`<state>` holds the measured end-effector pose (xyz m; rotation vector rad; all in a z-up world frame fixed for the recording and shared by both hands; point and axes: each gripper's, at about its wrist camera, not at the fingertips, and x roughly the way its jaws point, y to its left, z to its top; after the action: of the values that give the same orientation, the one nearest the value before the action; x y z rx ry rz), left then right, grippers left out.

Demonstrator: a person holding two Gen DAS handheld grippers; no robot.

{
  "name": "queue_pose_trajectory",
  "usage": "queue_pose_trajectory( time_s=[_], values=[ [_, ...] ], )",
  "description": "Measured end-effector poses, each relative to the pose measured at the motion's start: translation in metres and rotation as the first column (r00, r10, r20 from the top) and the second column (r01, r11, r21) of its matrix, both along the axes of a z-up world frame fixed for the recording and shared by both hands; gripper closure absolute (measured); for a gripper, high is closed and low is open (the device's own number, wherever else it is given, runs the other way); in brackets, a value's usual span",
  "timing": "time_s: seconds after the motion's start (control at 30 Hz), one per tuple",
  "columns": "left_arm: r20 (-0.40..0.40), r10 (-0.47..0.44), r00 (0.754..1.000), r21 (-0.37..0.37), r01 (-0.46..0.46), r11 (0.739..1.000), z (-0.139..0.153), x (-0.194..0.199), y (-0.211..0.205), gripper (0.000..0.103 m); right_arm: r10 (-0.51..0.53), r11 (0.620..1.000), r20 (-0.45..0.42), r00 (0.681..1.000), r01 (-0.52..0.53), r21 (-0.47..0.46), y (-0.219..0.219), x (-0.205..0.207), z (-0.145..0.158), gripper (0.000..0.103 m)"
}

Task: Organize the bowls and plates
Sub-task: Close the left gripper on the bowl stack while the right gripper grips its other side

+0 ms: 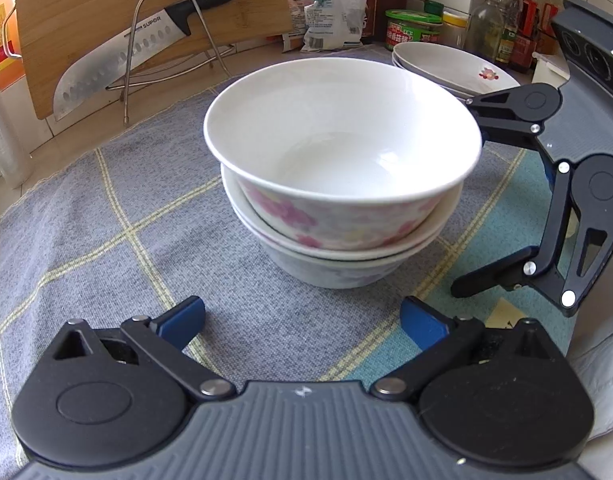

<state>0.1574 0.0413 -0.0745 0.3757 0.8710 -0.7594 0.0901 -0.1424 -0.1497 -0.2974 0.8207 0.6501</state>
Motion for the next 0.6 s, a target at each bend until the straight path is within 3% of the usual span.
queue_pose_trajectory(
  time_s=[0.2, 0.3, 0.6],
  values=[
    [0.023, -0.150, 0.988, -0.013, 0.150, 0.989, 0.000, 0.008, 0.003, 0.002, 0.052, 0.998, -0.017, 0.999, -0.053, -0.045, 0.008, 0.014, 0.006, 0.000],
    [0.046, -0.248, 0.968, -0.015, 0.249, 0.968, 0.000, 0.014, 0.007, 0.003, 0.089, 0.995, -0.003, 0.996, -0.089, -0.051, 0.014, 0.022, 0.014, 0.000],
    [0.051, -0.416, 0.908, -0.040, 0.418, 0.908, 0.006, 0.035, 0.009, 0.014, 0.212, 0.972, -0.003, 0.977, -0.212, -0.105, 0.034, 0.042, 0.022, 0.003]
  ],
)
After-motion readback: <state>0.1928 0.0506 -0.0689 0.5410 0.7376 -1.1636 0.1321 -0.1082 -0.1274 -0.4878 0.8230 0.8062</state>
